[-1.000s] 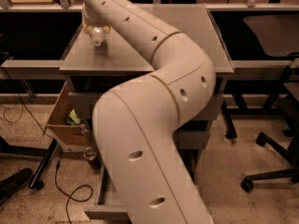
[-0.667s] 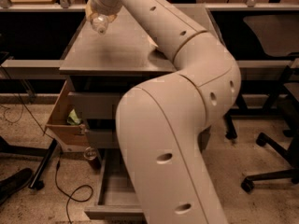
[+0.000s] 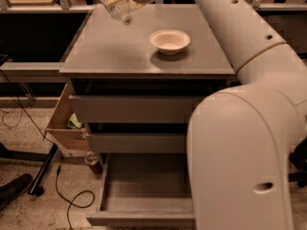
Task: Place blue plastic bottle into bottom drawer
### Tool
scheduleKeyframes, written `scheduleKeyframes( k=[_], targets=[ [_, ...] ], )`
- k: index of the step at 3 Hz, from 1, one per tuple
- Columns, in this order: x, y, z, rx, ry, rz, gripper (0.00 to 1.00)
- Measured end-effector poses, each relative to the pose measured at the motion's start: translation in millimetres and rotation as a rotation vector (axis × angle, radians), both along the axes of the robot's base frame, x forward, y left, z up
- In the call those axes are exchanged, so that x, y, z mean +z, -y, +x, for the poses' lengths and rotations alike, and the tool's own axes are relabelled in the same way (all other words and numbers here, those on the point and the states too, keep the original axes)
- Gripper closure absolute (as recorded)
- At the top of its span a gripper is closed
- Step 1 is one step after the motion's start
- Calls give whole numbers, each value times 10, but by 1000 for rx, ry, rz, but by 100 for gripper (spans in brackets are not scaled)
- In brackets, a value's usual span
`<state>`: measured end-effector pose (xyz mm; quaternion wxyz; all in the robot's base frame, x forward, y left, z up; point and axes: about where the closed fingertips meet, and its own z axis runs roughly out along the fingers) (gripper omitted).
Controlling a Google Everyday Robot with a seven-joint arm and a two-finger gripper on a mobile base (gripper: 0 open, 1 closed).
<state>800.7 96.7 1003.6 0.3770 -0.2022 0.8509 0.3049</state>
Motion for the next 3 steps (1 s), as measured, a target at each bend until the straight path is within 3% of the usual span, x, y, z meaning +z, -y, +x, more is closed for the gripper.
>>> scheduleKeyframes(
  k=[1,2,3],
  targets=[
    [96,338,-320,138,22,24,100],
    [63,363,-385,184,37,4,100],
    [62,360,-384,184,37,4,100]
  ],
)
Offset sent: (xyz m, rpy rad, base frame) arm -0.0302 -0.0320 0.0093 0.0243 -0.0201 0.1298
